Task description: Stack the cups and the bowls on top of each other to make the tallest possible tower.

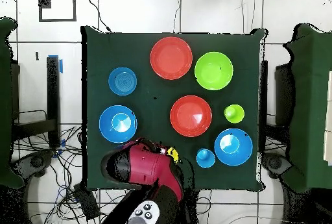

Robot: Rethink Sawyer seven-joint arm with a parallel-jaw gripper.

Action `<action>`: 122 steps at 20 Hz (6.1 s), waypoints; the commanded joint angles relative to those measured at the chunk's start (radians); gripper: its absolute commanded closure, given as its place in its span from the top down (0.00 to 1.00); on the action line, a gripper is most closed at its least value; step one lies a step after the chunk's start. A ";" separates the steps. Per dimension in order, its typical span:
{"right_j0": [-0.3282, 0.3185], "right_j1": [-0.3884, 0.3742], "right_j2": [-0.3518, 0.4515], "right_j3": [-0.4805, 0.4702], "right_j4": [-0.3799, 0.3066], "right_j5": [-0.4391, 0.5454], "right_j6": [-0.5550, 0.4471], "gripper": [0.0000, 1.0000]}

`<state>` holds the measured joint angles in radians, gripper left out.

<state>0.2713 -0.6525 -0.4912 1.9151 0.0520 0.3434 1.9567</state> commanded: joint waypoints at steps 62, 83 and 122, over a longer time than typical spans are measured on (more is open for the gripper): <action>-0.095 0.110 0.089 -0.114 0.134 -0.292 0.247 1.00; -0.040 0.305 0.070 -0.354 0.308 -0.096 0.278 1.00; -0.187 0.242 0.265 -0.324 0.394 -0.285 0.320 1.00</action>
<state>0.2073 -0.3264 -0.5410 1.4698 0.4109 0.2508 2.0637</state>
